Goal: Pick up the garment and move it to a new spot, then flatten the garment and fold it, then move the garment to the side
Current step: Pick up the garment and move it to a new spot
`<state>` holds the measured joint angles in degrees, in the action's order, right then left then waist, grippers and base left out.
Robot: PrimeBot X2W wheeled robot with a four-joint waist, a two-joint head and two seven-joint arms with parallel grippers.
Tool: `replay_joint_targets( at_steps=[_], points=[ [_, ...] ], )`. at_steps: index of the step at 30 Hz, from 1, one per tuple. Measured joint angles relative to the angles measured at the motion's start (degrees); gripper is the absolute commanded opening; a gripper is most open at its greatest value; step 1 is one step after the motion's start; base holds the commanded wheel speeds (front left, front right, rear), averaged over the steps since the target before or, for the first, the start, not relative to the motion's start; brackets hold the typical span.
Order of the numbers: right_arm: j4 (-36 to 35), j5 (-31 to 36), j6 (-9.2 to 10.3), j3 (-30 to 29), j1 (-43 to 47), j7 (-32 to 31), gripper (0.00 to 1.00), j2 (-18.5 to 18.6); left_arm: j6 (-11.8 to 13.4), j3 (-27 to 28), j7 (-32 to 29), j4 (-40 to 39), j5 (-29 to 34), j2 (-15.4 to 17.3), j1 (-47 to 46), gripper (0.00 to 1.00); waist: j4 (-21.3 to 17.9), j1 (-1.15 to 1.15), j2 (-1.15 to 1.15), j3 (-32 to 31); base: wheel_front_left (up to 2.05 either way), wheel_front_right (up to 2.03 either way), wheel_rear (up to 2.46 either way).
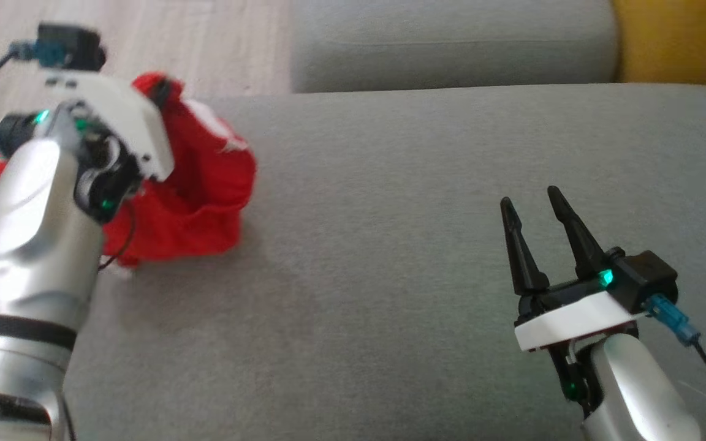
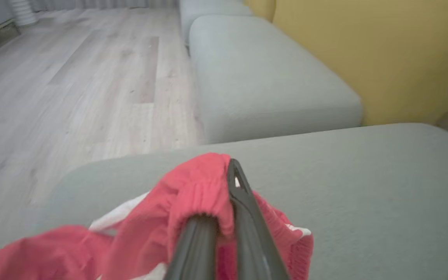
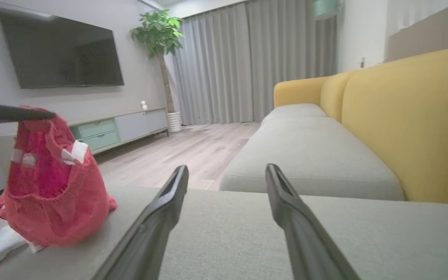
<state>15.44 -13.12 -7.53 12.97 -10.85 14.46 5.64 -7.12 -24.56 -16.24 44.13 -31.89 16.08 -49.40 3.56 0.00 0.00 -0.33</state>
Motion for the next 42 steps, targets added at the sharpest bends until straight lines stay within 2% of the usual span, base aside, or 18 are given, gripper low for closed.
replay_joint_targets(
  at_steps=[7, 13, 15, 18, 23, 24, 25, 26, 28, 34, 35, 38, 42],
  points=[
    [-0.4, 0.0, 0.0, -0.1, -0.1, 0.0, 1.0, -0.2, 0.0, -5.2, -2.1, -13.0, -6.7, -0.4, -2.1, 0.0, -6.5, 0.0, 0.0, -1.1, 0.0, 0.0, 0.0],
    [-0.7, 0.1, 0.0, -0.2, -0.2, 0.0, 1.0, -0.2, 0.0, -6.2, -2.2, -22.0, -13.5, -3.6, -4.9, 0.0, -11.6, 0.0, 0.0, -1.1, 0.0, 0.0, 0.0],
    [-0.8, 0.1, 0.0, -0.2, -0.2, 0.0, 1.0, -0.1, 0.0, -6.6, -2.5, -23.0, -14.3, -3.8, -4.8, 0.0, -12.2, 0.0, 0.0, -0.9, 0.0, 0.0, 0.0],
    [-1.1, 0.1, 0.0, -0.2, -0.1, 0.0, 1.0, -0.1, -0.4, -8.8, -3.4, -25.4, -17.0, -2.9, -2.2, 0.0, -13.4, 0.0, 0.0, -0.3, 0.0, 0.0, 0.0],
    [-1.2, 0.1, 0.0, 0.3, -0.1, 0.0, 1.0, -0.1, -0.4, -13.9, -1.8, -22.7, -20.4, 1.8, 10.9, 0.0, -14.2, 0.0, 0.0, 1.2, 0.0, 0.0, 0.0],
    [-1.1, 0.1, 0.0, 0.7, -0.1, 0.0, 1.0, 0.0, -0.4, -14.7, -0.6, -21.2, -20.9, 2.7, 13.3, 0.18, -14.2, 0.0, 0.0, 1.4, 0.0, 0.0, 0.0],
    [-1.1, 0.1, 0.0, 1.1, -0.1, 0.0, 1.0, 0.0, -0.4, -15.8, 0.8, -19.9, -20.9, 3.6, 15.2, 0.54, -14.3, 0.0, 0.0, 1.6, 0.0, 0.0, 0.0],
    [-1.1, 0.1, 0.0, 1.4, -0.1, 0.0, 1.0, 0.0, -0.4, -15.9, 2.3, -18.3, -21.7, 3.8, 16.5, 1.0, -14.3, 0.0, 0.0, 1.8, 0.0, 0.0, 0.0],
    [-1.0, 0.0, 0.0, 1.9, -0.2, 0.0, 1.0, 0.1, -0.4, -16.1, 5.9, -15.3, -24.0, 3.9, 18.0, 1.0, -14.3, 0.0, 0.0, 2.1, 0.0, 0.0, 0.0],
    [-0.7, -0.5, 0.0, 3.1, -0.2, 0.0, 1.0, 0.7, -0.4, -18.6, 14.8, -9.7, -24.3, 5.6, 18.0, 1.0, -13.6, 0.0, 0.0, 2.3, 0.0, 0.0, 0.0],
    [-0.7, -0.6, 0.0, 3.0, -0.2, 0.0, 1.0, 0.9, -0.4, -19.2, 18.1, -9.6, -23.9, 6.1, 17.3, 1.0, -13.0, 0.0, 0.0, 2.1, 0.0, 0.0, 0.0],
    [-0.7, -0.6, 0.0, 2.7, -0.2, 0.0, 1.0, 1.4, -0.2, -19.2, 22.0, -9.4, -21.5, 7.4, 15.7, 1.0, -12.1, 0.0, 0.0, 1.7, 0.0, 0.0, 0.0],
    [-0.8, -0.6, 0.0, 1.6, -0.2, 0.0, 1.0, 2.3, 4.3, -19.5, 24.8, -9.9, -17.2, 9.5, 15.2, 1.0, -10.7, 0.0, 0.0, 1.1, 0.0, 0.0, 0.0]
  ],
)
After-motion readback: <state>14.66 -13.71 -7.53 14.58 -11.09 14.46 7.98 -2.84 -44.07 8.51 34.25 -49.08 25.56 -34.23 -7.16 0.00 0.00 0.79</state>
